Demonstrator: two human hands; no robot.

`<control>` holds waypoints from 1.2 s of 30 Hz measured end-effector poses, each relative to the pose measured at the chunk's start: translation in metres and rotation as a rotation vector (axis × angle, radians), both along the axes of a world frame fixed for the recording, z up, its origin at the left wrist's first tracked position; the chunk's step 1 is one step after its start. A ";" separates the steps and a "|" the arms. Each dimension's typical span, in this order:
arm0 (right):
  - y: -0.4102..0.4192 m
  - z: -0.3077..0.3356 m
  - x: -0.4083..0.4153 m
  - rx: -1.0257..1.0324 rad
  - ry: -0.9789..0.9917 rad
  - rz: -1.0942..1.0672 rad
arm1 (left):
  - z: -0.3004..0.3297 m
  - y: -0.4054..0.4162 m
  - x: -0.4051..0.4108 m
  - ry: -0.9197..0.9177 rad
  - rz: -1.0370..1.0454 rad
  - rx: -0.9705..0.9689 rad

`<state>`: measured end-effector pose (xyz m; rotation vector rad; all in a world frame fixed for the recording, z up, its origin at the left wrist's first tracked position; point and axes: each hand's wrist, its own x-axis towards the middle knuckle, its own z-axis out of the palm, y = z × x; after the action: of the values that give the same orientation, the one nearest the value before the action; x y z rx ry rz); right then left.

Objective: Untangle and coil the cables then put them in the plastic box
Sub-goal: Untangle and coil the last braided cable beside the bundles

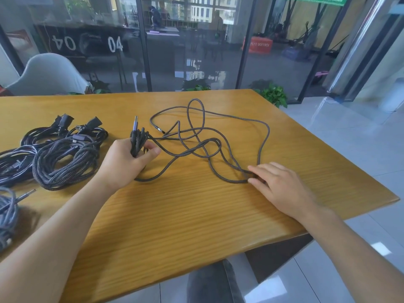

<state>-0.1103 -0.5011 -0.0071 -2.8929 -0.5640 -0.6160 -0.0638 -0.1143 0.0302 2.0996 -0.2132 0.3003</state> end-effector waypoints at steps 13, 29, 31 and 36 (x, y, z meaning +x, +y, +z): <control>0.044 0.006 0.006 0.820 0.278 -0.196 | 0.000 -0.002 -0.002 0.046 -0.001 0.384; 0.023 -0.005 0.011 0.232 -0.043 -0.064 | -0.005 0.008 0.003 0.027 -0.015 0.208; 0.017 0.000 0.018 0.329 0.050 -0.063 | -0.004 0.012 0.005 0.024 0.000 0.182; 0.013 0.014 0.031 0.315 0.335 -0.021 | 0.000 0.015 0.004 0.050 0.005 0.151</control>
<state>-0.0796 -0.4878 0.0068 -2.6222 -0.3543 -0.1899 -0.0598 -0.0992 0.0303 2.2540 -0.2065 0.2410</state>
